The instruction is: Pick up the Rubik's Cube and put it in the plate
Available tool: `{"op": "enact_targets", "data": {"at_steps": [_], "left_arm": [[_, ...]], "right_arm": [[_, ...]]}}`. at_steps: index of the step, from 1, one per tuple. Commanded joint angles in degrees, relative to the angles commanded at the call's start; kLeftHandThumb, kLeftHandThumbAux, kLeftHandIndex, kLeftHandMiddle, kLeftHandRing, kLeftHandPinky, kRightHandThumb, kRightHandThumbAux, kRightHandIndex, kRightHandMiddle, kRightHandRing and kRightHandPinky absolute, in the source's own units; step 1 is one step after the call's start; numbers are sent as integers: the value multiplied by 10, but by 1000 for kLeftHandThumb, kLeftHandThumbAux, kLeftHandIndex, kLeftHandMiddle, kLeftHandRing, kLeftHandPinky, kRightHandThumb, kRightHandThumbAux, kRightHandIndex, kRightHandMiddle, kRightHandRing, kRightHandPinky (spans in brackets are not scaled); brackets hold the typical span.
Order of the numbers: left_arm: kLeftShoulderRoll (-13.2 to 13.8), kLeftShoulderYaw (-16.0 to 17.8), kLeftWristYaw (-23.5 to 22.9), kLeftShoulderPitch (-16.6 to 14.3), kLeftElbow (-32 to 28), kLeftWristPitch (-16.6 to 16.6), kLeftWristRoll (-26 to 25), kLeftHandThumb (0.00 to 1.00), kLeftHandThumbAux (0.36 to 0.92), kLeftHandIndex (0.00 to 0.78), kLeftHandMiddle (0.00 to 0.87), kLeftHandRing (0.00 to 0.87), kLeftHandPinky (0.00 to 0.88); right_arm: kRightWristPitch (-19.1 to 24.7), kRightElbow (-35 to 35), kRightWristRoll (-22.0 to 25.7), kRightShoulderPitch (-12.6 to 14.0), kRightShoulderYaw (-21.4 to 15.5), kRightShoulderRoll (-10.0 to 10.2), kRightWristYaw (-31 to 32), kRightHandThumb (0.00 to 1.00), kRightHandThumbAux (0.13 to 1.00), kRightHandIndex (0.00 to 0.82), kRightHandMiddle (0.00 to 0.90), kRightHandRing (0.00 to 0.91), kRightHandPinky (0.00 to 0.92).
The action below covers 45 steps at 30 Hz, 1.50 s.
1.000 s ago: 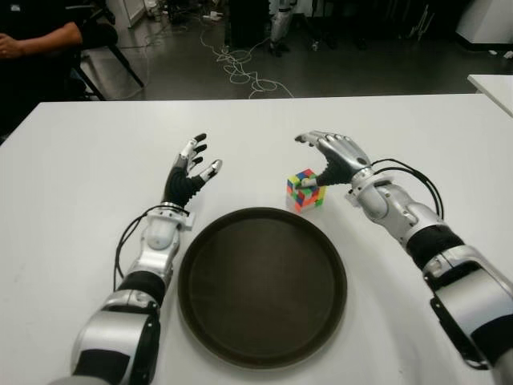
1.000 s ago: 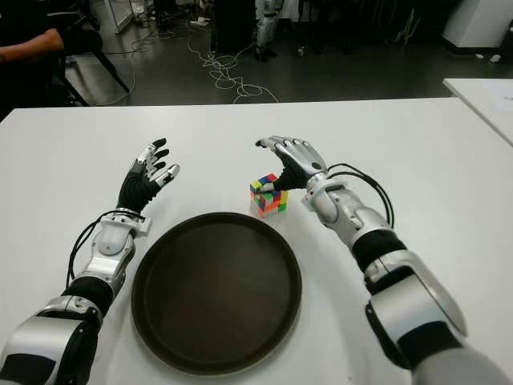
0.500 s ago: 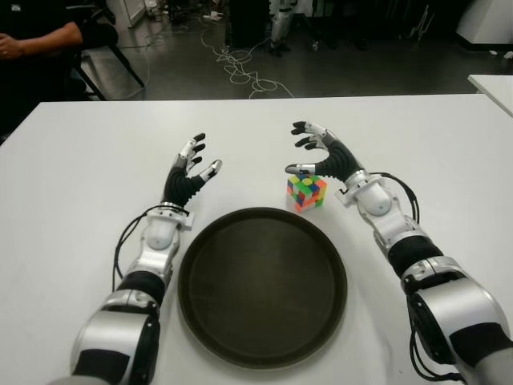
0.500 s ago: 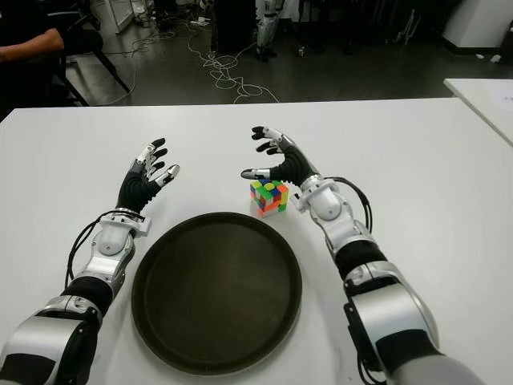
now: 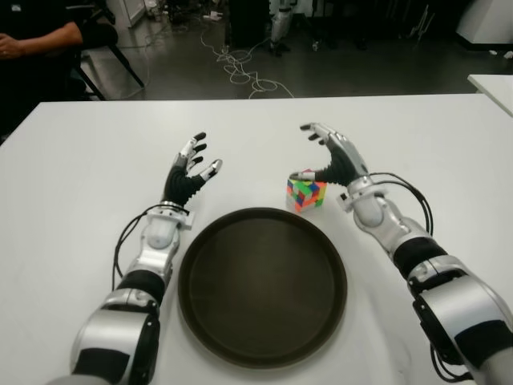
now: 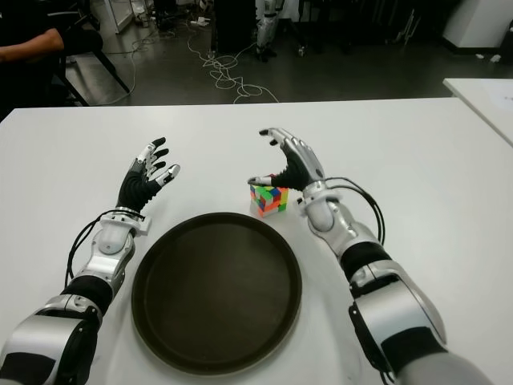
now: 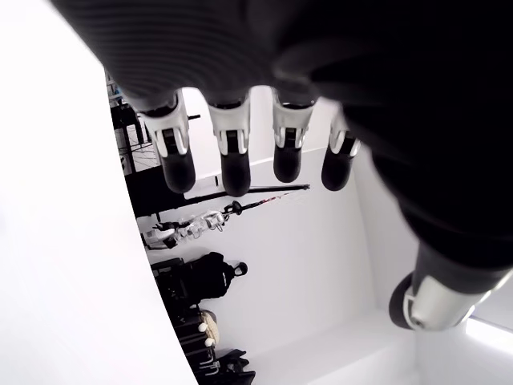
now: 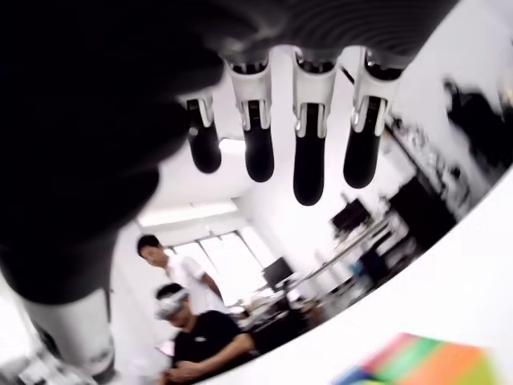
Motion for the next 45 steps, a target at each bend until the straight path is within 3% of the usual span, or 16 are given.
{"op": "enact_targets", "data": {"at_steps": [18, 25, 45], "left_arm": [[-4, 2, 3, 2, -8, -3, -2, 27, 646, 67, 95, 80, 87], [-3, 1, 4, 2, -8, 2, -1, 37, 632, 70, 96, 81, 96], [-4, -1, 4, 1, -12, 11, 0, 17, 651, 62, 79, 68, 91]], "right_arm": [[-14, 20, -12, -7, 10, 2, -35, 0, 752, 230, 268, 300, 340], [-13, 18, -25, -8, 25, -2, -31, 0, 758, 208, 234, 251, 272], [10, 10, -48, -2, 56, 3, -35, 0, 775, 185, 201, 212, 239]]}}
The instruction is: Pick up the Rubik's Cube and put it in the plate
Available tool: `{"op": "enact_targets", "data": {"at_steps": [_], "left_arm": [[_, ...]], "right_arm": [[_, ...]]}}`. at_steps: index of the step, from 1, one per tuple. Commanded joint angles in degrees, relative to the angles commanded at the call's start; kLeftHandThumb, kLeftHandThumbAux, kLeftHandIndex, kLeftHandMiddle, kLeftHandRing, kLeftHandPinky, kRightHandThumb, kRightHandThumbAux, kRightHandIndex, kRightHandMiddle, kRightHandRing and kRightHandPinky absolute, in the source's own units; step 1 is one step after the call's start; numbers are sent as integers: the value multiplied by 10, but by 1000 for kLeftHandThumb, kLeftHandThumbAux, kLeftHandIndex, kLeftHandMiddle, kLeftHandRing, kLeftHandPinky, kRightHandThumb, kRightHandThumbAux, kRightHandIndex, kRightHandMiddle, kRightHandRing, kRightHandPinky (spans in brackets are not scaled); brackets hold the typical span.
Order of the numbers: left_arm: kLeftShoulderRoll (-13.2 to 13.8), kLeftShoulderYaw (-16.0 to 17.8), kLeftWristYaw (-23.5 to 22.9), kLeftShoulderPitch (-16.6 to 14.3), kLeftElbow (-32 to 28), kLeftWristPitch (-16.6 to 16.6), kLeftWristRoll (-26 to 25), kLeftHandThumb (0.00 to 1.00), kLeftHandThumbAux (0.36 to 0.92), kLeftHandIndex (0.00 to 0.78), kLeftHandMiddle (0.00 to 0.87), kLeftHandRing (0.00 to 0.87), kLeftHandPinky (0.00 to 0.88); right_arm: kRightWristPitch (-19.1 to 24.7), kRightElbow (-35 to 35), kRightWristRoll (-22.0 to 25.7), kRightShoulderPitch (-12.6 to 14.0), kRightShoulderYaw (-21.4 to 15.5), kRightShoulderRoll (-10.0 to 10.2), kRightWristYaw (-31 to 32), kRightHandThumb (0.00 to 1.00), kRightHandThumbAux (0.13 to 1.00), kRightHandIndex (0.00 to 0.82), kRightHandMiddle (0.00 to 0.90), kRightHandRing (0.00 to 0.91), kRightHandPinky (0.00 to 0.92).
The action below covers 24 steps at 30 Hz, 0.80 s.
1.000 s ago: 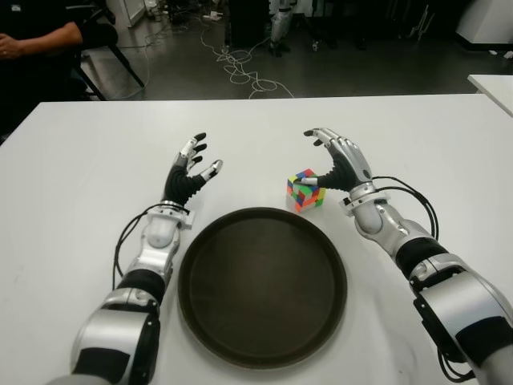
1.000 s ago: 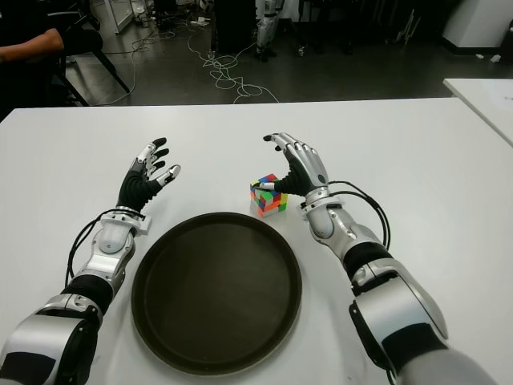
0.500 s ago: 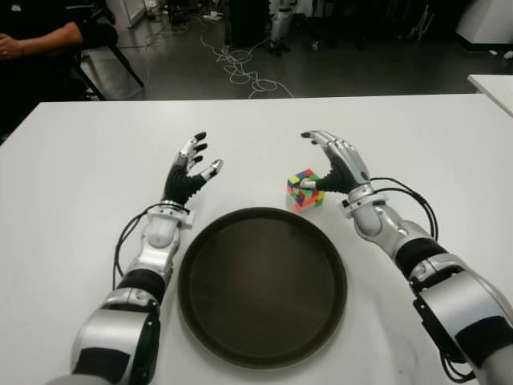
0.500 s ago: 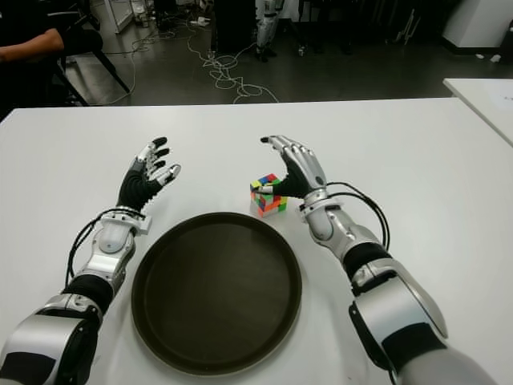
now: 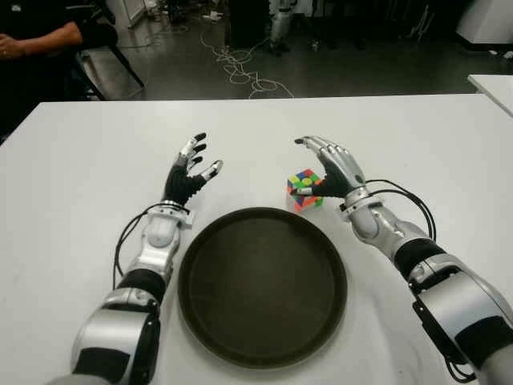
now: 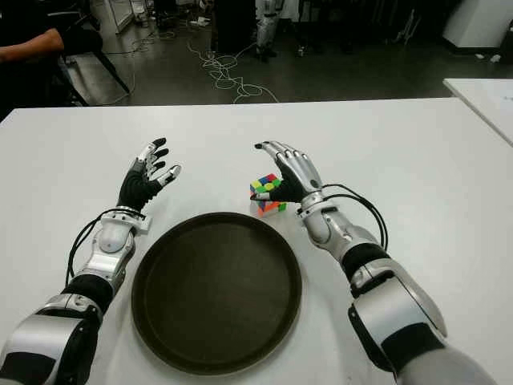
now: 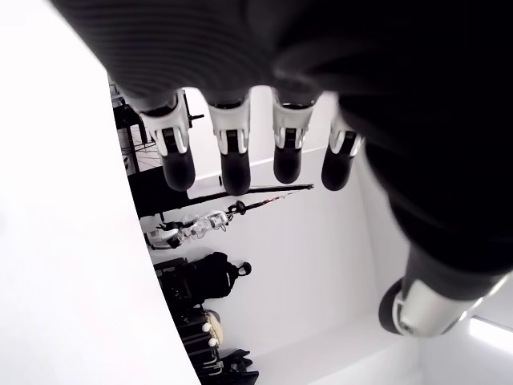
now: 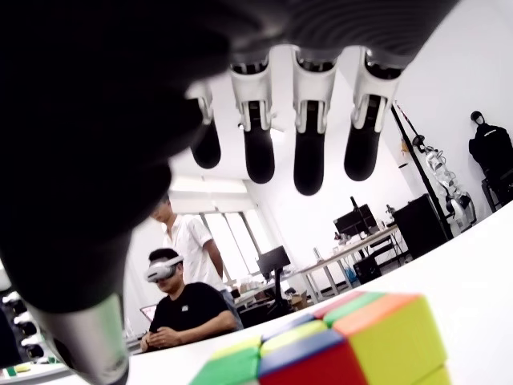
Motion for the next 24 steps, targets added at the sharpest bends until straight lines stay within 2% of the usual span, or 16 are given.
{"op": "enact_targets", "data": {"at_steps": [7, 14, 24], "left_arm": [[2, -5, 12, 0, 4, -2, 8, 17, 632, 57, 78, 73, 102], [2, -4, 9, -1, 4, -1, 5, 39, 613, 61, 81, 76, 108], [2, -3, 6, -2, 4, 1, 1, 63, 606, 69, 86, 82, 118]], "right_arm": [[-4, -5, 9, 6, -2, 8, 10, 0, 770, 186, 207, 216, 242], [-37, -25, 28, 22, -10, 17, 41, 0, 762, 185, 206, 215, 235], [-43, -44, 3, 24, 4, 7, 32, 0, 779, 167, 193, 214, 260]]}}
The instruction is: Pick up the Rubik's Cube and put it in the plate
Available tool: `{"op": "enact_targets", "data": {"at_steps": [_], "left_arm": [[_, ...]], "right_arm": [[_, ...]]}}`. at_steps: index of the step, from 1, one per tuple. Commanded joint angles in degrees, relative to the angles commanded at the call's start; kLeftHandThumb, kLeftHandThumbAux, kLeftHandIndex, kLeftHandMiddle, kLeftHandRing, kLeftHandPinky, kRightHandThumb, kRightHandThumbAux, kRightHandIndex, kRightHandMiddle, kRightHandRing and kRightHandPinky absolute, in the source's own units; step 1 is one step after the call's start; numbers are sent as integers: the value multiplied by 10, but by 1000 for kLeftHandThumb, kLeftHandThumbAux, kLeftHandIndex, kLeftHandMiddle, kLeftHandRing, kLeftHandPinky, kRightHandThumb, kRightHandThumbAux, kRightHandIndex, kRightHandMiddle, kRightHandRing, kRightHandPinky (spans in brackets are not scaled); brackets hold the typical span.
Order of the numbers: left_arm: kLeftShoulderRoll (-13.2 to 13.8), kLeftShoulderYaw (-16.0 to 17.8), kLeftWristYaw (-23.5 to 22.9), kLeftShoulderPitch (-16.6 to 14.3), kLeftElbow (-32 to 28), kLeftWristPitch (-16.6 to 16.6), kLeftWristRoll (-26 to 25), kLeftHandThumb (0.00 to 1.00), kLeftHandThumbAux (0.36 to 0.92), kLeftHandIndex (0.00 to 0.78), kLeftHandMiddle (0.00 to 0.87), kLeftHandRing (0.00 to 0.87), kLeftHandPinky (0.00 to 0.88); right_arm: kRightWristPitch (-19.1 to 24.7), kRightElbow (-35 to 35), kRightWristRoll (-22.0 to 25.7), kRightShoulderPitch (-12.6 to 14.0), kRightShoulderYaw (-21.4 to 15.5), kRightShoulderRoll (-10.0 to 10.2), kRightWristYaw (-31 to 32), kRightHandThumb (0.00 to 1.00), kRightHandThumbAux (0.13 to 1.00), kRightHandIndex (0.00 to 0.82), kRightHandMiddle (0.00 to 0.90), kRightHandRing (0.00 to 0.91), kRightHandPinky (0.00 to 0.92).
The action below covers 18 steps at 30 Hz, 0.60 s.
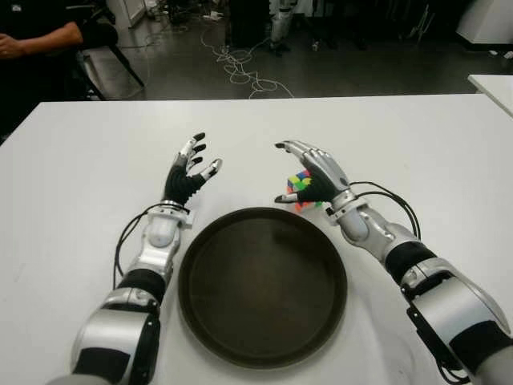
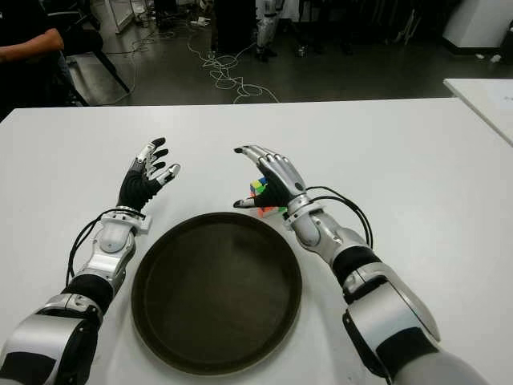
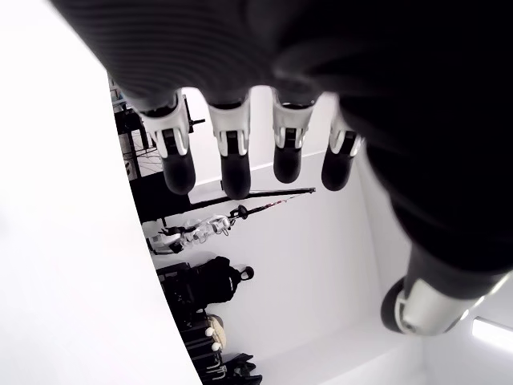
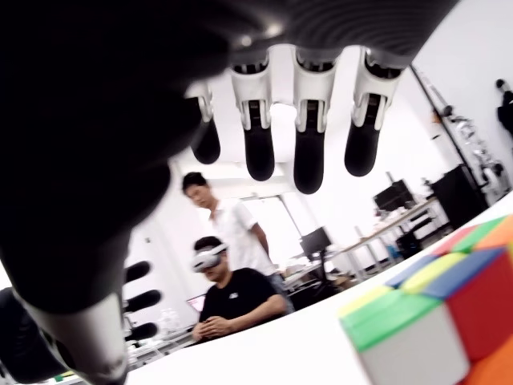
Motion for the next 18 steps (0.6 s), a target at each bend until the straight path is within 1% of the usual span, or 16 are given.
{"op": "enact_targets", "data": {"at_steps": [7, 14, 18], "left_arm": [[2, -1, 4, 0, 1, -5, 4, 53, 597, 58, 71, 77, 116], [1, -1, 4, 0, 0, -5, 3, 48, 606, 68, 83, 79, 103], [0, 0, 2, 1, -1, -4, 0, 54, 615, 71, 86, 77, 102]], "right_arm": [[10, 1, -12, -3, 8, -2, -10, 0, 786, 168, 189, 208, 249], [14, 1, -14, -4, 11, -2, -23, 0, 796, 172, 185, 202, 243], [19, 1, -17, -5, 13, -3, -26, 0, 786, 175, 191, 205, 238]]}}
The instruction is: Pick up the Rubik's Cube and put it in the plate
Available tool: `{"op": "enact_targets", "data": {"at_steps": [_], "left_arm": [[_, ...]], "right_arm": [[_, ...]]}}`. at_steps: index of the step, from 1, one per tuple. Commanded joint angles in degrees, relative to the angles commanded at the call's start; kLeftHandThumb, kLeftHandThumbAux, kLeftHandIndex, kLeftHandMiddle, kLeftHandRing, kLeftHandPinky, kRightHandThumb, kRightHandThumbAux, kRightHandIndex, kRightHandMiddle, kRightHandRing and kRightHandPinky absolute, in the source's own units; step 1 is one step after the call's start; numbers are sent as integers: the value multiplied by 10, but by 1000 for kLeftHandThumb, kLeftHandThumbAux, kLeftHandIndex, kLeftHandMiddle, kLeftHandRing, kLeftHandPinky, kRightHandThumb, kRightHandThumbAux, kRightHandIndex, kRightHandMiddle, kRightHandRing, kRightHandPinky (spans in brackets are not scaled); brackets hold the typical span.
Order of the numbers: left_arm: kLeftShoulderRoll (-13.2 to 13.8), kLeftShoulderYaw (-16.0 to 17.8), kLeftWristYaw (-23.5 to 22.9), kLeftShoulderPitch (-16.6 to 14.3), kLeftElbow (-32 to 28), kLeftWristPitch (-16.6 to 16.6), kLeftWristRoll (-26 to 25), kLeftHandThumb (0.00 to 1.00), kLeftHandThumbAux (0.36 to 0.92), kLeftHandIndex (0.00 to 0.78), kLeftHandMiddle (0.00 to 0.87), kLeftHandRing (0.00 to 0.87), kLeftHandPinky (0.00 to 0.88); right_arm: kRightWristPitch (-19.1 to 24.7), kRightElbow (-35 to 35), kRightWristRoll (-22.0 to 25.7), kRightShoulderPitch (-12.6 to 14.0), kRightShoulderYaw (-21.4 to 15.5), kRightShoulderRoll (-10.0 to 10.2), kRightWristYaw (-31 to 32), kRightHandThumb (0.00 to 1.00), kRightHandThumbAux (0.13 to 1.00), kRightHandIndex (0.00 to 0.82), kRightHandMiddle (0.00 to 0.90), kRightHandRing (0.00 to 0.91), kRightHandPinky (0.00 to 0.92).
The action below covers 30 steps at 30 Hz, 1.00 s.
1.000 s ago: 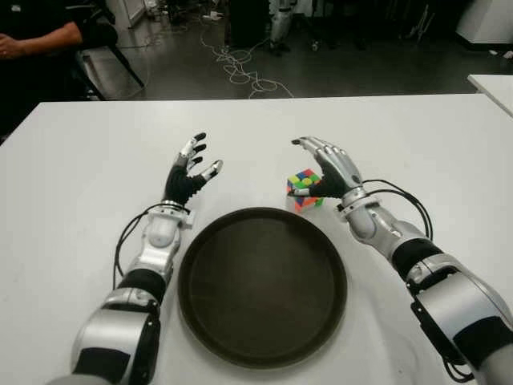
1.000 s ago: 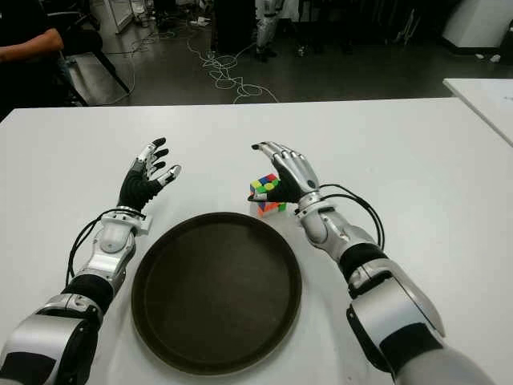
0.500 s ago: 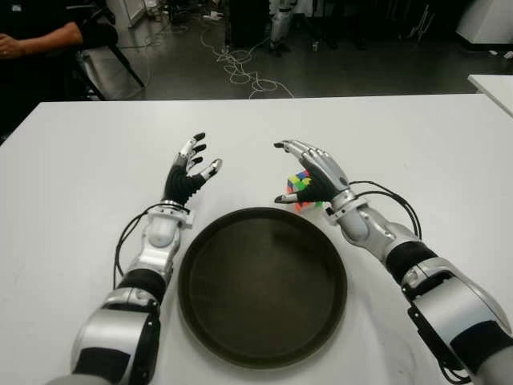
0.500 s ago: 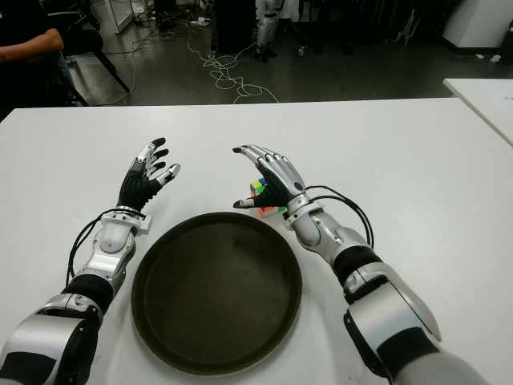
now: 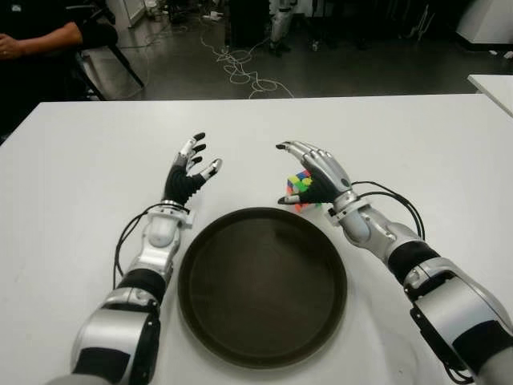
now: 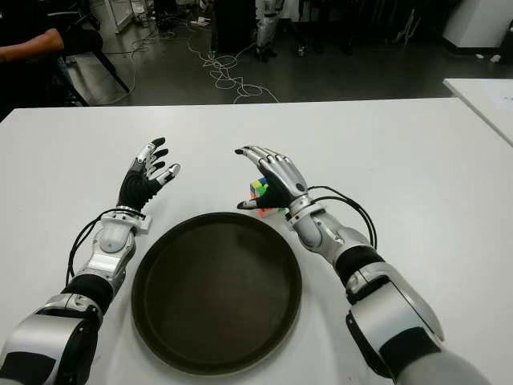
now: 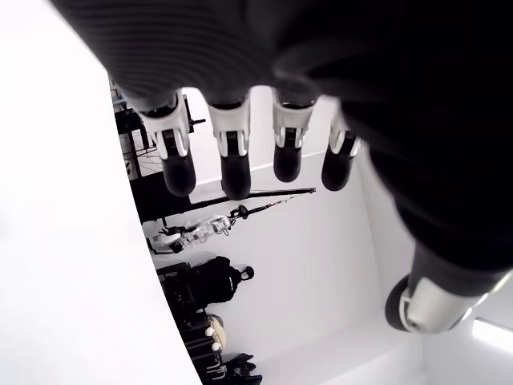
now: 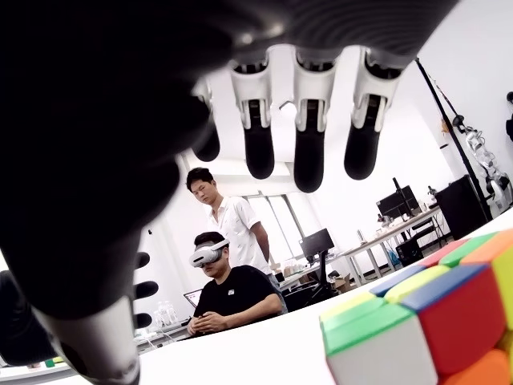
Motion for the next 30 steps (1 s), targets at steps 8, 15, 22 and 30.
{"op": "enact_targets", "data": {"at_steps": [8, 15, 22, 30], "left_arm": [[1, 0, -1, 2, -2, 2, 0, 52, 611, 65, 78, 71, 97], [1, 0, -4, 2, -2, 1, -1, 42, 603, 57, 71, 68, 89], [1, 0, -4, 3, -3, -3, -1, 38, 605, 66, 86, 75, 87], [0, -1, 2, 4, -3, 0, 2, 39, 616, 67, 88, 74, 96]], "right_arm": [[6, -2, -1, 0, 3, -2, 4, 0, 768, 166, 191, 207, 245], [21, 1, -3, -3, 4, -3, 1, 0, 766, 177, 201, 212, 248], [41, 4, -6, -8, 5, -9, -2, 0, 766, 174, 199, 201, 209], [74, -20, -14, -15, 20, -22, 70, 0, 745, 157, 180, 175, 136]]}}
